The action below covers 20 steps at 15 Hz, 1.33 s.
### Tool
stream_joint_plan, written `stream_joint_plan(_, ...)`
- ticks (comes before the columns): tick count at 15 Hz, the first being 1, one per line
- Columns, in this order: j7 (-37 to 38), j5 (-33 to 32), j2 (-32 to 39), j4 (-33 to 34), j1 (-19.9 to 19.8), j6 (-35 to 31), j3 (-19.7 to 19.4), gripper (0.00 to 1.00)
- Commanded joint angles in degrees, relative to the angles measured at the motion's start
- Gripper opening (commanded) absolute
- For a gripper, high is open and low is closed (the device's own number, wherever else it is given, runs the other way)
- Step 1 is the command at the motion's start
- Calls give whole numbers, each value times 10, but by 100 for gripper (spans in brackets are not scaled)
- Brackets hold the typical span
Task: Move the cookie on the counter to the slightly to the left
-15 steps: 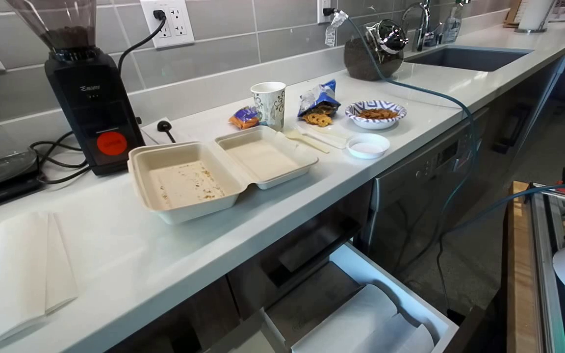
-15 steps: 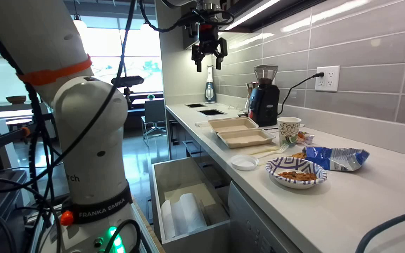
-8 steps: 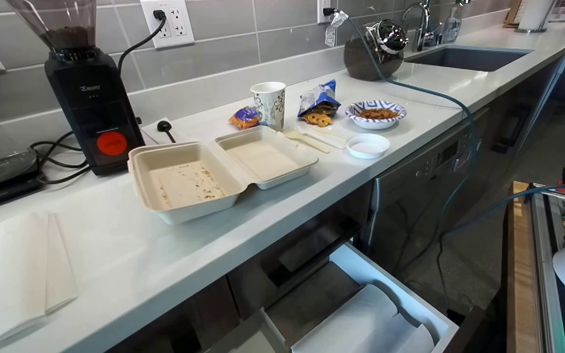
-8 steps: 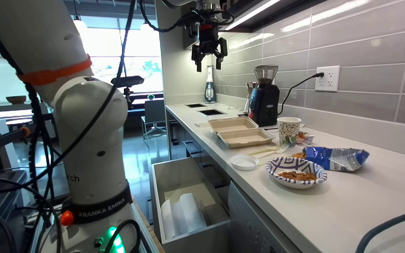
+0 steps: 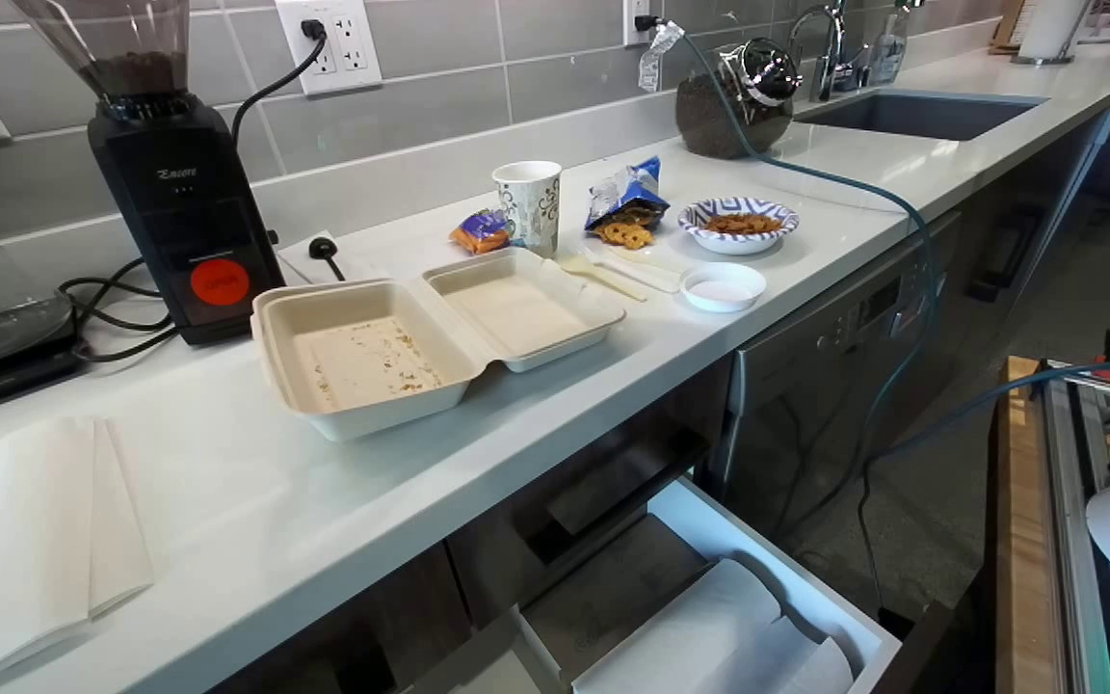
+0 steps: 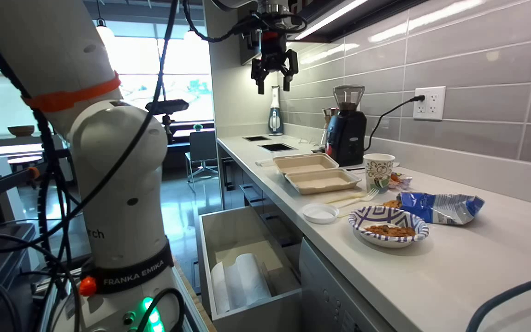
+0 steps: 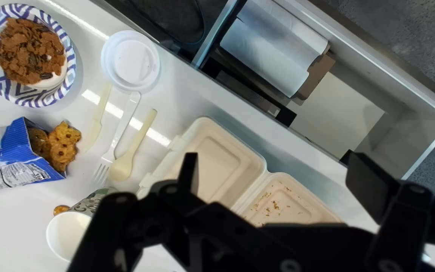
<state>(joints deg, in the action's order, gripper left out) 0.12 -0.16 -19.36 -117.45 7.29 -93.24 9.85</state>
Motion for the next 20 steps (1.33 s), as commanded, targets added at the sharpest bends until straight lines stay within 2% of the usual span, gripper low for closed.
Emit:
stream_joint_plan(1,1,-1,1,1,4,1,-3,100)
stream_joint_plan(2,1,-1,1,1,4,1,-3,100)
stream_joint_plan(6,36,-16,-45,-69,-28,-36,-34,100)
stream_joint_plan(11,47,-50,-75,-160,-73,-155,-76,100)
stream_joint_plan(14,58,-82,-68,-207,-100,-240,-88,100)
stream_joint_plan(17,51,-76,-38,-220,-110,-298,-100,100)
stream_joint_plan(18,42,-73,-47,-206,-107,-270,-98,100)
stream_joint_plan(20,42,-73,-38,-213,-109,-286,-101,100)
